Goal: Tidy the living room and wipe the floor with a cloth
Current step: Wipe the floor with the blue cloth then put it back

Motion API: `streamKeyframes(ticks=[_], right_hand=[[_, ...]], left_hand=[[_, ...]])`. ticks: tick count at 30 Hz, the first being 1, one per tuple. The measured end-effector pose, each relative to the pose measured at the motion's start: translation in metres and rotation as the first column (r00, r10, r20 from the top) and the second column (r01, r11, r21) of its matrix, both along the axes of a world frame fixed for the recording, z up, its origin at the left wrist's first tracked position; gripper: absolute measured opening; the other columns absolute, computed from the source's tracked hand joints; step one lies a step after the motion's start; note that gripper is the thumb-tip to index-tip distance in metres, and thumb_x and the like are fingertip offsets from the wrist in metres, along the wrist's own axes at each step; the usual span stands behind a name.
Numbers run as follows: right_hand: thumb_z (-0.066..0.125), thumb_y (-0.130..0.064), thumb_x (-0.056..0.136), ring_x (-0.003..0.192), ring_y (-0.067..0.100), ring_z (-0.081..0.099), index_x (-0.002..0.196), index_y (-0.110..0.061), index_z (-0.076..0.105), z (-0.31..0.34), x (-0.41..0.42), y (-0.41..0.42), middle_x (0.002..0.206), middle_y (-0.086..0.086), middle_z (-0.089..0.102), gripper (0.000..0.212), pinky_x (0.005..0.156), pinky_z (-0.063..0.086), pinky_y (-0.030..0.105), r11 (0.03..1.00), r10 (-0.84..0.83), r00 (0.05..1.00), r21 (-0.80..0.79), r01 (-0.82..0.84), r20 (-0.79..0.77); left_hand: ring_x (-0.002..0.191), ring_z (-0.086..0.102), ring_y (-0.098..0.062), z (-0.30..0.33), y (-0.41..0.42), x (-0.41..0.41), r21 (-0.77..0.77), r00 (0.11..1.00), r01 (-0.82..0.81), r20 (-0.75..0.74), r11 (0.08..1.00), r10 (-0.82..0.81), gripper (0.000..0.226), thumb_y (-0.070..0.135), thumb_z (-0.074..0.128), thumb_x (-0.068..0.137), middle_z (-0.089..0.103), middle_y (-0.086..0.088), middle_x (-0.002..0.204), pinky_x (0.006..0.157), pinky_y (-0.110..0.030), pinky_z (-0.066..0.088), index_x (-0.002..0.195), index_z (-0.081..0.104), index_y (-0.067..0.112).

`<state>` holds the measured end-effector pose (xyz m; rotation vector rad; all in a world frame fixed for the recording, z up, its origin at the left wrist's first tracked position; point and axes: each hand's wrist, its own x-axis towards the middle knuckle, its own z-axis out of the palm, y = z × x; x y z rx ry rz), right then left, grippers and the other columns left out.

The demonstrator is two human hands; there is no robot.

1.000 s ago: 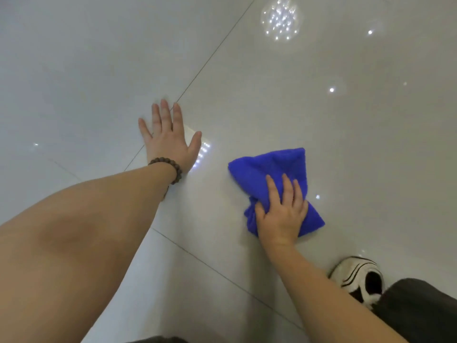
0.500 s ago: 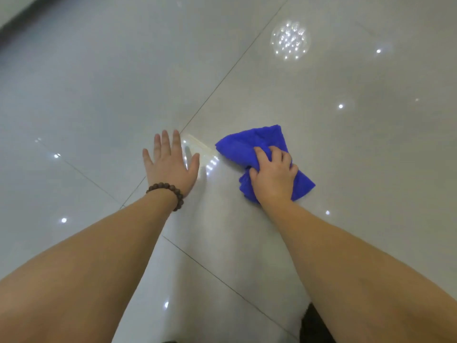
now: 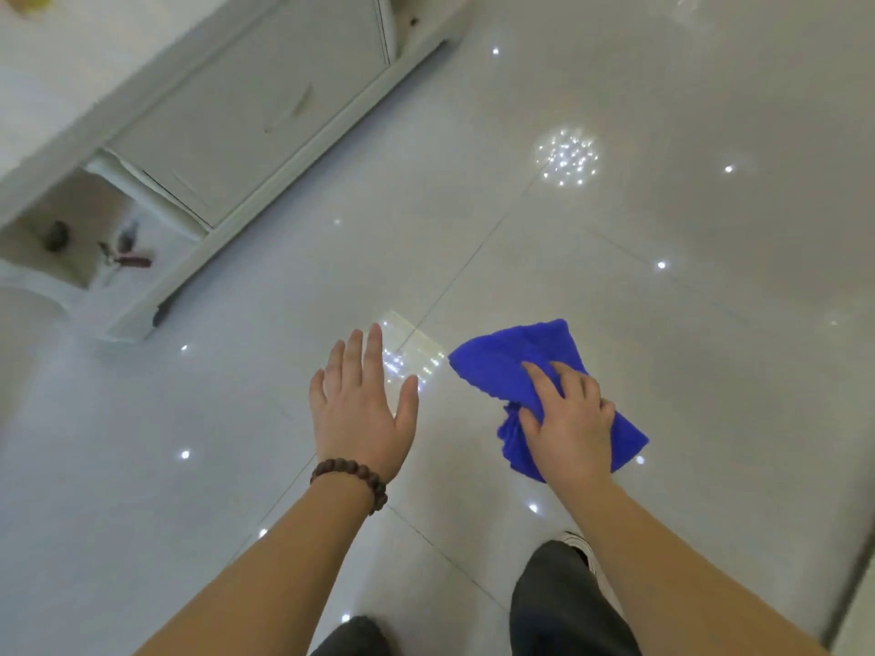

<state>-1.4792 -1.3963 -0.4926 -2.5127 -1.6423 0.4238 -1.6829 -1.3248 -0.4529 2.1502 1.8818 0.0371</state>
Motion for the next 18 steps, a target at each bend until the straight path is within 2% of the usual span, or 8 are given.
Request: streamKeyframes(ticks=[3,7,11,15,18], right_hand=[[0.062,-0.03,0.079,0.105,0.036,0.057,0.123,-0.022,0.061,0.079,0.012,-0.008,0.12,0.011,0.061,0.045,0.078,0.048,0.049,0.999,-0.009,1.0,0.053,0.009,0.01],[0.078,-0.024,0.074,0.107,0.037,0.056,0.125,-0.02,0.06,0.185,0.03,-0.019,0.122,0.011,0.061,0.055,0.082,0.047,0.052,0.995,-0.058,0.998,0.077,0.059,-0.019],[0.081,-0.023,0.071,0.105,0.038,0.057,0.124,-0.019,0.061,0.282,0.051,-0.024,0.12,0.012,0.062,0.057,0.08,0.048,0.052,0.982,-0.105,0.994,0.155,0.103,0.004],[0.081,-0.023,0.071,0.104,0.037,0.057,0.124,-0.019,0.061,0.356,0.056,-0.036,0.12,0.011,0.062,0.057,0.078,0.047,0.05,0.971,-0.056,0.996,0.236,0.038,0.067],[0.073,-0.028,0.078,0.107,0.034,0.055,0.126,-0.021,0.059,0.394,0.055,-0.053,0.123,0.009,0.06,0.05,0.082,0.045,0.049,0.965,-0.036,0.994,0.263,0.007,0.107]], left_hand=[[0.145,0.021,-0.025,0.079,-0.004,0.011,-0.008,0.999,-0.023,0.03,1.0,0.023,0.073,0.06,0.016,0.089,0.028,-0.004,0.156,0.116,-0.046,0.018,0.152,0.017,0.023],[0.148,0.01,-0.021,0.175,-0.016,0.021,-0.053,0.999,-0.036,0.027,0.998,0.038,0.078,0.064,0.004,0.085,0.016,0.0,0.16,0.119,-0.044,0.011,0.153,0.007,0.026],[0.149,-0.002,-0.019,0.255,-0.027,0.028,-0.073,1.0,-0.018,-0.002,0.997,0.018,0.081,0.067,-0.007,0.08,0.003,0.003,0.162,0.121,-0.043,0.004,0.152,-0.004,0.03],[0.148,-0.007,-0.018,0.322,-0.039,0.032,-0.098,1.0,-0.014,0.0,0.995,0.014,0.079,0.065,-0.002,0.083,0.002,0.004,0.162,0.12,-0.044,0.002,0.153,-0.002,0.027],[0.148,-0.006,-0.017,0.359,-0.048,0.034,-0.105,0.999,0.024,0.025,0.994,-0.021,0.072,0.061,0.008,0.092,0.002,0.003,0.162,0.12,-0.044,0.0,0.153,0.0,0.025]])
